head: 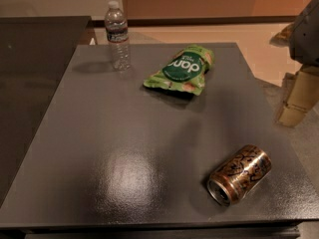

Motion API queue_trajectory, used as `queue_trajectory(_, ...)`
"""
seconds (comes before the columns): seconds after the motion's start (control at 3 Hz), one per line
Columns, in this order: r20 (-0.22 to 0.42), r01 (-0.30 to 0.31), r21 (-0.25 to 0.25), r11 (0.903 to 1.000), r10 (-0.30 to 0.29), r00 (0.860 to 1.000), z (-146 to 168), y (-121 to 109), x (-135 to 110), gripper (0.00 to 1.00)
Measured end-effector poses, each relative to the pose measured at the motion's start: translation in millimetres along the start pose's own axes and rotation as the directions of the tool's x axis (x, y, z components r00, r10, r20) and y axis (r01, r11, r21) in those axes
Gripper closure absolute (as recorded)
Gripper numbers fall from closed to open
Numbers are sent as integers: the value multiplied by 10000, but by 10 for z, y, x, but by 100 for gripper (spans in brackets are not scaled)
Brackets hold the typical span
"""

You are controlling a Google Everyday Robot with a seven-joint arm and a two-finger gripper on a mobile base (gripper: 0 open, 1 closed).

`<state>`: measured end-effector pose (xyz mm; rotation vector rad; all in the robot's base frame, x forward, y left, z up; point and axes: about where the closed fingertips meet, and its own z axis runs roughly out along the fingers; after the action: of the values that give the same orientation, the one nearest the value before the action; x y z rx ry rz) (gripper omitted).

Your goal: Pick orange can

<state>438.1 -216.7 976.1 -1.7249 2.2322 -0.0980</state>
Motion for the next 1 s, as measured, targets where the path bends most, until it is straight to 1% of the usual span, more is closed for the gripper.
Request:
queue_trajectory(0.33, -12, 9, 30, 10000, -9, 10000, -7, -4, -4, 0)
queue_trajectory(0.67, -240, 507, -347, 9981, -515, 9984, 40, 82, 46, 0)
queue_trajectory(1.0, -439, 1460, -1063, 9836, -1513, 9875, 163, 297, 139, 0)
